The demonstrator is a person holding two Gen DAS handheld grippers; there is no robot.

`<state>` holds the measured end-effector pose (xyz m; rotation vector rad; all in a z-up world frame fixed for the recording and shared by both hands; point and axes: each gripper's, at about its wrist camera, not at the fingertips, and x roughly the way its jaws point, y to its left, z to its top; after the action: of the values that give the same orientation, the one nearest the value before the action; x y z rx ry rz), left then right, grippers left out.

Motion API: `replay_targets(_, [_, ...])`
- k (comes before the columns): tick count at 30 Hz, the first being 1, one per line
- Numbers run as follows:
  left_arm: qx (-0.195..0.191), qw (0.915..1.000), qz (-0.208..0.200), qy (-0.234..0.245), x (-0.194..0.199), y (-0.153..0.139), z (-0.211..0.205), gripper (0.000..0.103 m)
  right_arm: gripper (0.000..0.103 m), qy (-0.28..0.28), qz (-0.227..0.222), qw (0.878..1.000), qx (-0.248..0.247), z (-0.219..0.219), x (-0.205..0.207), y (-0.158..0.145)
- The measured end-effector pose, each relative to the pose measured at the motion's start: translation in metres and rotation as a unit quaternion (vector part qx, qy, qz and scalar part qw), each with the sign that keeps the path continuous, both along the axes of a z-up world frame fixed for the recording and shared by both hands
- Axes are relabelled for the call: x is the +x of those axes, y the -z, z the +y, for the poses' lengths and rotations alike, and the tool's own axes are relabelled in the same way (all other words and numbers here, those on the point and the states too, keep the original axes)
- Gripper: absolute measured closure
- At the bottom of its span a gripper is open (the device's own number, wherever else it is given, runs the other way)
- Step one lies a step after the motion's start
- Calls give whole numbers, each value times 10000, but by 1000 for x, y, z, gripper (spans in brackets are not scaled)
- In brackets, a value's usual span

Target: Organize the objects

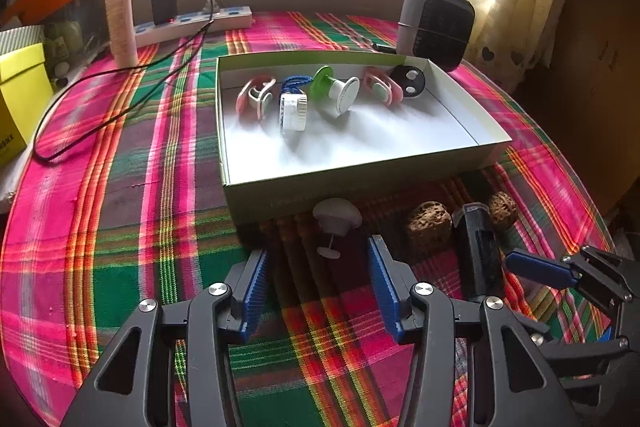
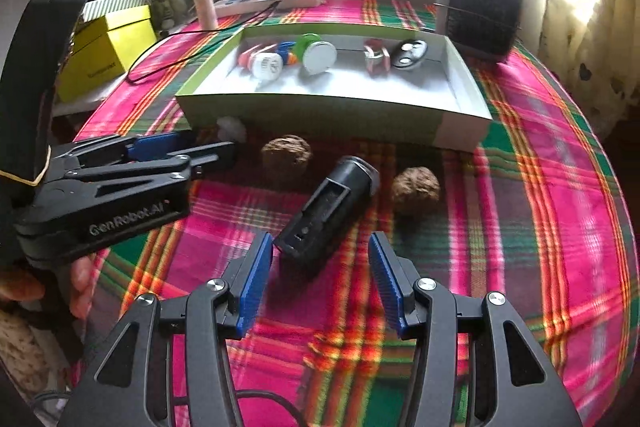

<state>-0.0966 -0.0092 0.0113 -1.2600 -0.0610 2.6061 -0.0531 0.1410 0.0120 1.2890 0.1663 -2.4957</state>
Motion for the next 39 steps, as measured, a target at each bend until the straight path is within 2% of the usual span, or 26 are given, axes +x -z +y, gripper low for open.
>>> replay_targets(8, [32,10000,-22,10,0,0,0,57,52,110,35,9999,75,12,2,-1])
replay_targets(14, [-24,10000,-29,32,0,0,2,57,52,-78,82,9999,-110,9,-1,1])
replay_targets(26, [-159,9999,-13,-9,-10,-1,8,54,52,-164,177,9997,79,2,-18,7])
replay_targets(32, [-42,9997,-101,-239,-17,-2,8,54,52,-71,212,9997,37,6,-22,7])
replay_targets(39, [-104,9993,-55,-355,-16,-1,11,54,52,-153,285,9994,132,4,-20,7])
